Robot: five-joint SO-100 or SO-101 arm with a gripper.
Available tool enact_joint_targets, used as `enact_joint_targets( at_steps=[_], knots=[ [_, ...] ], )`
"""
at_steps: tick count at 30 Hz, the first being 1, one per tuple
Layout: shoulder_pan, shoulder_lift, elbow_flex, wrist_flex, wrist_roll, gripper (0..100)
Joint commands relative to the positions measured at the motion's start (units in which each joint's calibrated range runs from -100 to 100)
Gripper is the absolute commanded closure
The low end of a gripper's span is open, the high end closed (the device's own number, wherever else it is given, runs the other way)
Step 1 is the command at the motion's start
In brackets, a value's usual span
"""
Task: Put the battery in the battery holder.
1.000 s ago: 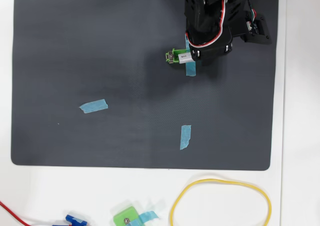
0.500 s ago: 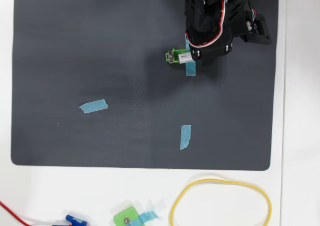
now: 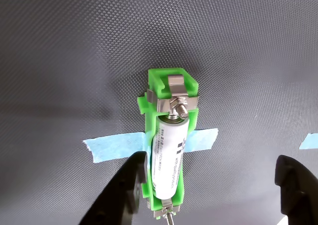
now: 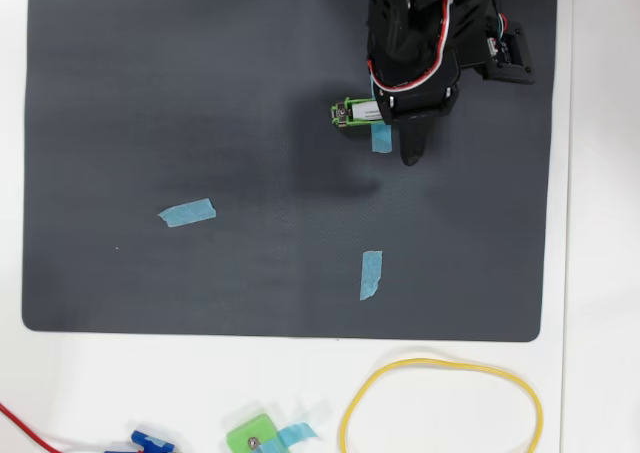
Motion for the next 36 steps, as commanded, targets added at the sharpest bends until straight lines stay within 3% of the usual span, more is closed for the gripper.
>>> enact_joint_targets(
  at_steps=[1, 17, 28, 36],
  knots=[
    [0.2, -1.8, -0.6, 0.3, 0.2, 73],
    [0.3, -1.8, -0.9, 0.4, 0.3, 74],
    [0.1, -1.8, -1.0, 0.3, 0.3, 99],
    [-0.6, -1.8, -0.7, 0.3, 2.3, 100]
  ],
)
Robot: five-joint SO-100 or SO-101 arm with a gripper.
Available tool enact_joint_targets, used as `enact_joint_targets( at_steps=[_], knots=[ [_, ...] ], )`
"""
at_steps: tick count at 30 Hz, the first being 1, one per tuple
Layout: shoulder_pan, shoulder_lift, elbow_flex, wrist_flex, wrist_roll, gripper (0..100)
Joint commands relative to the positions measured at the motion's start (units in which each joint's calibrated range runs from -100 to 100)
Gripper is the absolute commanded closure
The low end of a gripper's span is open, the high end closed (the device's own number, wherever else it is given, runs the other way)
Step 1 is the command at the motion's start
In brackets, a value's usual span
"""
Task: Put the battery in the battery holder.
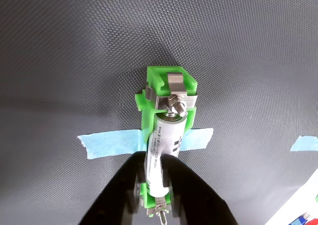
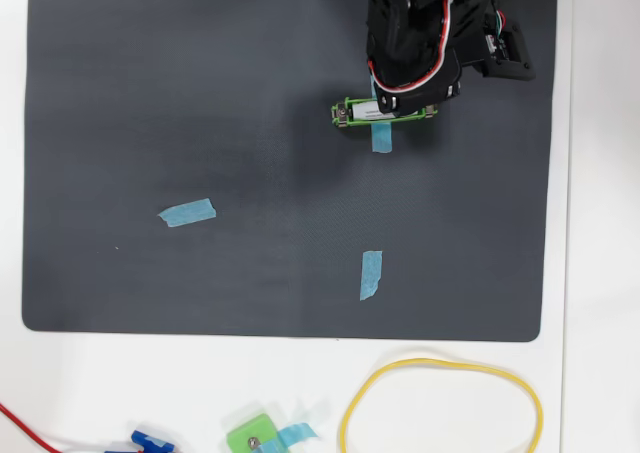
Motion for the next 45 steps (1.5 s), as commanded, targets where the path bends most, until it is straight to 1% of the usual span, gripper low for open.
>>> enact_joint_targets(
  at_steps=[1, 14, 17, 24, 31, 34, 38, 45],
  knots=[
    [-0.6, -1.8, -0.7, 0.2, 0.7, 100],
    [-0.6, -0.9, -1.4, -0.3, 0.8, 100],
    [-0.6, -0.8, -1.5, 0.1, 2.5, 100],
    [-2.7, -0.7, -2.4, 0.2, 2.6, 100],
    [-2.9, 1.1, -3.3, 0.4, 2.6, 100],
    [-3.0, 4.8, -6.2, 3.8, 2.7, 100],
    [-3.0, 6.1, -6.9, 4.5, 3.8, 100],
    [-2.5, 6.1, -7.1, 4.5, 3.8, 100]
  ],
)
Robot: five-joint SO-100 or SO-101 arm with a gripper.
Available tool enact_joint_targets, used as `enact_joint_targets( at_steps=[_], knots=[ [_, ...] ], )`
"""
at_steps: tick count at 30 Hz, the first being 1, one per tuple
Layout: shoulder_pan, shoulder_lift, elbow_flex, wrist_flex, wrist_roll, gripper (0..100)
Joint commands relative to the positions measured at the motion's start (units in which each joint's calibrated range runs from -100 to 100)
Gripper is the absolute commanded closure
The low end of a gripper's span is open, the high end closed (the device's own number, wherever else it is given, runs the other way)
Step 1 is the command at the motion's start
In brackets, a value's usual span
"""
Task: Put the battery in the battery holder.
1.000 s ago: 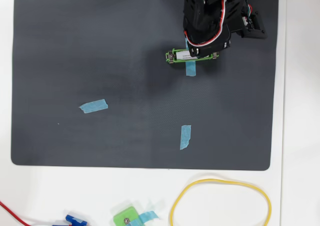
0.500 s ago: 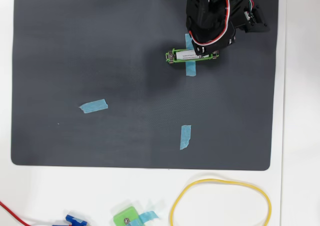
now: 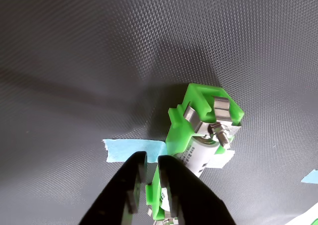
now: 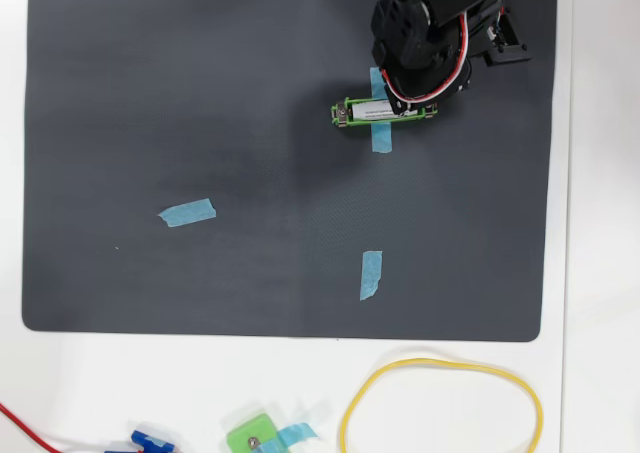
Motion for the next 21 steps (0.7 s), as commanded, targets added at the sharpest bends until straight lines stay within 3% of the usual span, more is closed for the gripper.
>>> enact_joint_targets(
  at_steps=[1, 8, 12, 21],
  knots=[
    [0.2, -0.2, -2.5, 0.3, 0.2, 100],
    [-0.5, -0.2, -1.8, 0.6, 0.6, 100],
    [-2.2, -2.8, 1.1, 1.0, 4.8, 100],
    [-5.9, -28.5, 20.4, 0.2, 9.6, 100]
  ],
)
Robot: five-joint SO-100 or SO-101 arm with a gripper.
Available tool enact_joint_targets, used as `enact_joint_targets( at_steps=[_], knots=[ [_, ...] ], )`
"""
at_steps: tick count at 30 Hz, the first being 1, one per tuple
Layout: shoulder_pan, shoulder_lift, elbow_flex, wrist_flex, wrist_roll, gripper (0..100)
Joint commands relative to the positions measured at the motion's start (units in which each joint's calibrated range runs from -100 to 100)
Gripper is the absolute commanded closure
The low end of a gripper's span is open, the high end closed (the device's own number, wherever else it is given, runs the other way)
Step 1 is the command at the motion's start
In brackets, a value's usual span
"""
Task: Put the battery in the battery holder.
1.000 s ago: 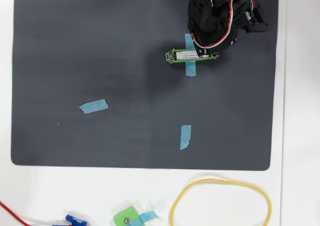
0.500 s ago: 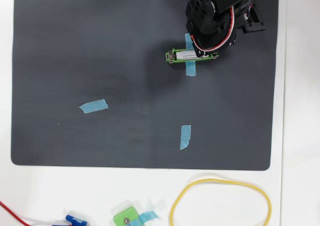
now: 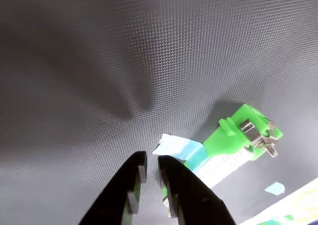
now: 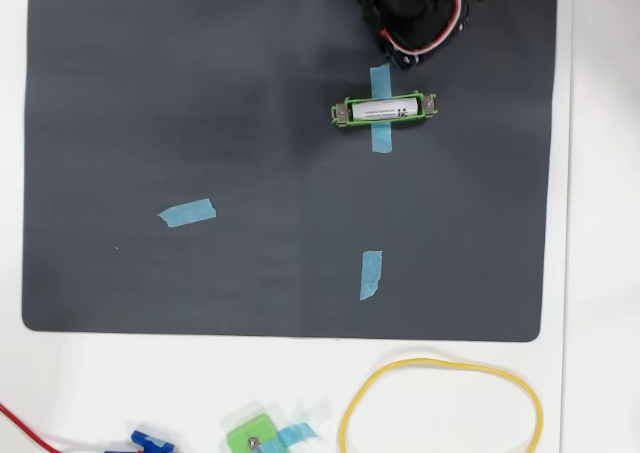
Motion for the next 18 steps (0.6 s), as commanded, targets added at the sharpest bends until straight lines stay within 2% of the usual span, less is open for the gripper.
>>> enact_joint_targets(
  at_steps=[1, 7, 14, 18],
  knots=[
    [-0.7, -19.5, 9.7, -0.4, 3.1, 100],
    [2.9, -41.7, 19.1, 0.4, 5.1, 100],
    [23.0, -59.5, 25.5, 0.3, 4.9, 100],
    [30.2, -64.0, 26.9, 0.3, 4.8, 100]
  ],
)
